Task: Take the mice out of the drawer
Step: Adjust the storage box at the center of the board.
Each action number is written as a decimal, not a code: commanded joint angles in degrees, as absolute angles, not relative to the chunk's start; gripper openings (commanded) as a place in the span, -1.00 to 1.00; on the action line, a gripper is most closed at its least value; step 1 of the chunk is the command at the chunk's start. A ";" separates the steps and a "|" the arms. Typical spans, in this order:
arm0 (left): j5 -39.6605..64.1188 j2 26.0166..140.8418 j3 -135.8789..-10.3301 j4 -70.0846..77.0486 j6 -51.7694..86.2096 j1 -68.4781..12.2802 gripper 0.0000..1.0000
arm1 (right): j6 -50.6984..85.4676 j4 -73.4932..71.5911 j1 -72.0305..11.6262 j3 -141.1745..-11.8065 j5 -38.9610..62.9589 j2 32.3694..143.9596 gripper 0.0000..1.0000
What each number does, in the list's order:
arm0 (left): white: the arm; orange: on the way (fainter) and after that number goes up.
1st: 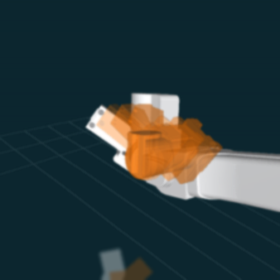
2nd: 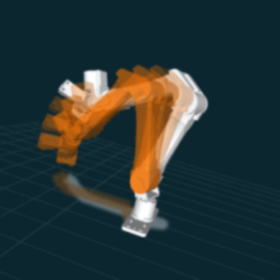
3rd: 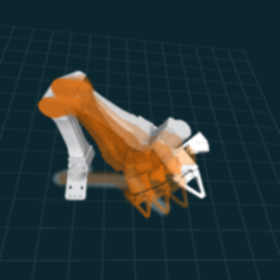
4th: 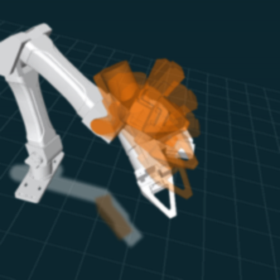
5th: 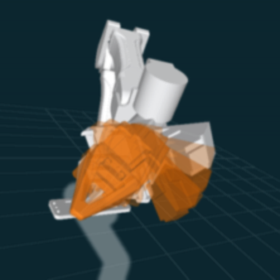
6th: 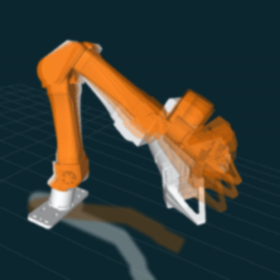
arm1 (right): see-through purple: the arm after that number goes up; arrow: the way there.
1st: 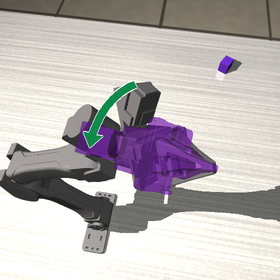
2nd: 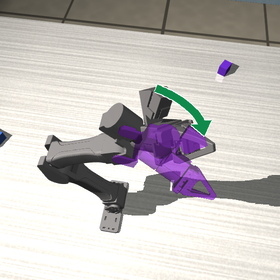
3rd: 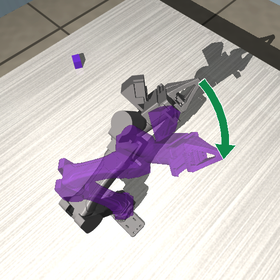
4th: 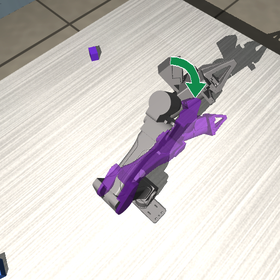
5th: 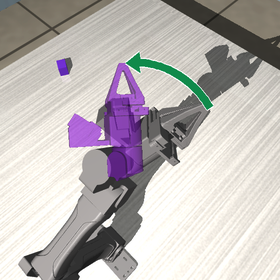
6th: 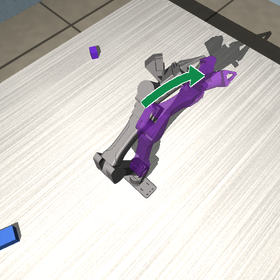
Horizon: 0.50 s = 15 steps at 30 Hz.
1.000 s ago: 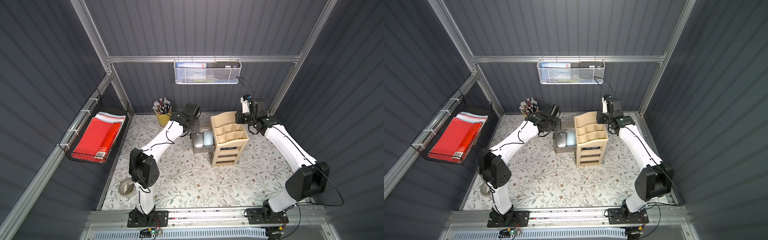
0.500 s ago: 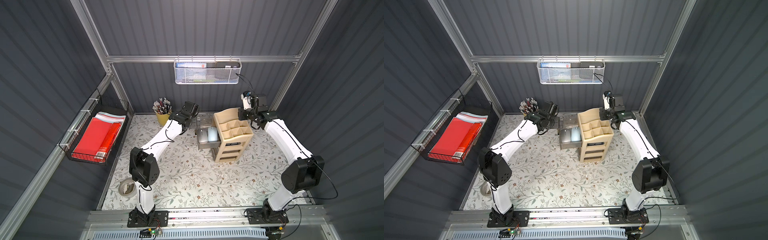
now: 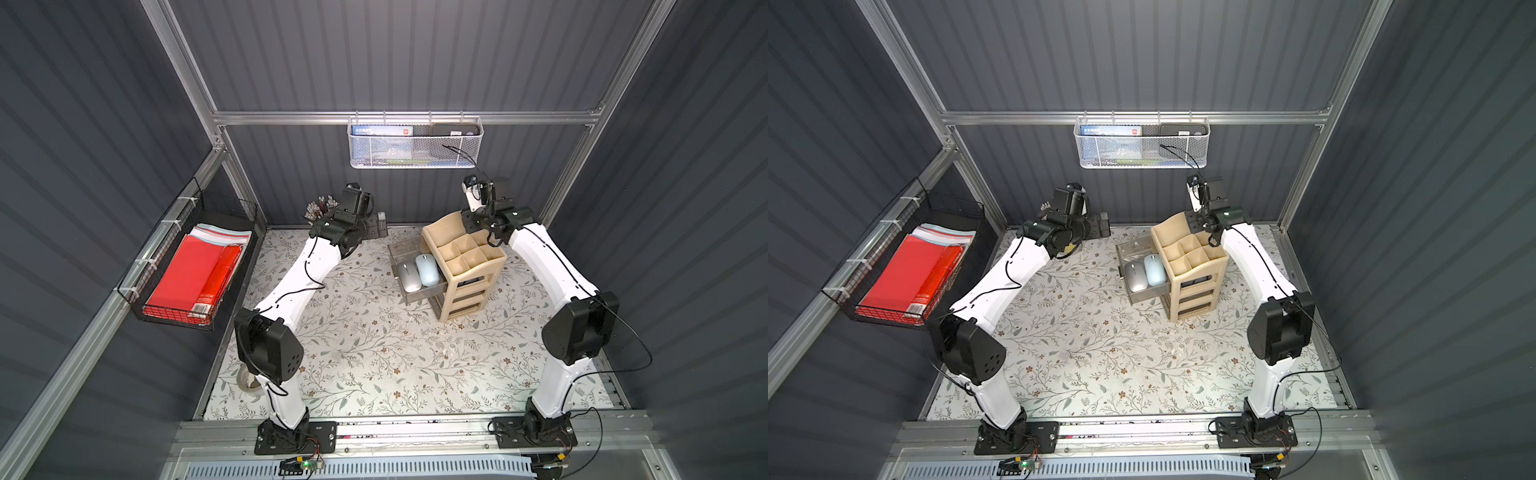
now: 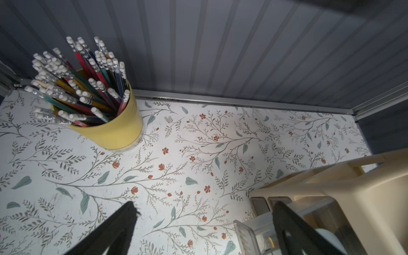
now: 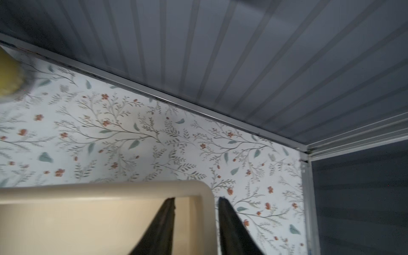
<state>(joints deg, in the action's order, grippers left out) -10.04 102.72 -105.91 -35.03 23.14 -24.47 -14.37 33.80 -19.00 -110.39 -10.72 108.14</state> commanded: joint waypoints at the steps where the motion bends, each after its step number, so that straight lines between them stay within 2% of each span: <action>1: -9.71 98.80 -102.74 -32.01 24.17 -22.80 0.99 | -12.21 27.66 -19.89 -111.17 -20.89 104.65 0.07; 2: -9.35 98.71 -102.29 -32.15 24.26 -21.62 0.99 | -12.26 23.72 -20.67 -109.35 -23.29 102.72 0.20; 5: -10.02 99.12 -99.76 -32.52 24.33 -19.34 0.99 | -13.03 21.57 -23.64 -109.96 -27.14 100.40 0.28; 8: -9.76 99.02 -95.05 -30.92 25.26 -17.32 0.99 | -10.31 28.21 -27.63 -113.82 -25.66 100.28 0.31; 13: -5.21 99.76 -88.09 -26.81 26.41 -13.27 0.98 | 0.44 43.33 -33.95 -118.32 -9.08 101.66 0.26; 15: -3.81 99.87 -86.94 -25.89 26.33 -12.53 0.98 | 2.97 45.48 -35.60 -117.37 -5.99 101.82 0.21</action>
